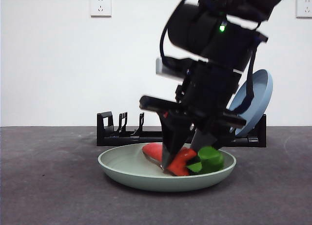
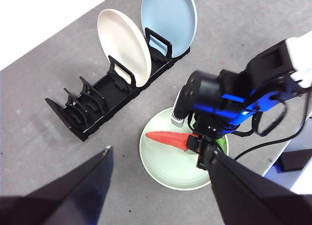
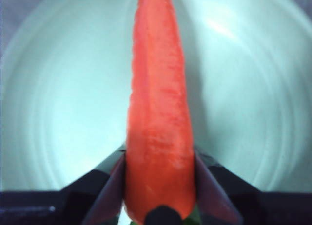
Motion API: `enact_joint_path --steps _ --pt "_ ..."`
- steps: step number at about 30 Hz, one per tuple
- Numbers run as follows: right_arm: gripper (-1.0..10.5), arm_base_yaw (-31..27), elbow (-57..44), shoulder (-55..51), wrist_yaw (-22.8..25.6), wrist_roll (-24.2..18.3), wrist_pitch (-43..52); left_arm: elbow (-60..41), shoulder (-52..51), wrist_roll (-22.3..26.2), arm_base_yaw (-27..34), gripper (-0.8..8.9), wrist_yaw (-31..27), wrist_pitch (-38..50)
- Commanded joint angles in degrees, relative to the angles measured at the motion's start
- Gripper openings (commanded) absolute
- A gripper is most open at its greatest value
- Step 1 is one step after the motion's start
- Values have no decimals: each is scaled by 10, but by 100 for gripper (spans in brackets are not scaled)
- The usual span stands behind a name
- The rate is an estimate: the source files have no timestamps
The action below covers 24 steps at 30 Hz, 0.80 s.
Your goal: Take the green plate from the plate rack,put the plate on the table,take the carrot from the table,put the carrot in the plate
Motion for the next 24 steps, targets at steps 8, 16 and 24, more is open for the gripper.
enact_joint_path --steps 8,16,24 --pt "500 2 -3 -2 2 6 2 -3 -1 -4 1 318 -1 -5" --pt "602 2 -3 -101 1 6 -20 -3 -1 -3 1 318 -1 -6" --pt "598 2 -3 -276 -21 10 -199 -3 -1 10 1 318 0 -50"
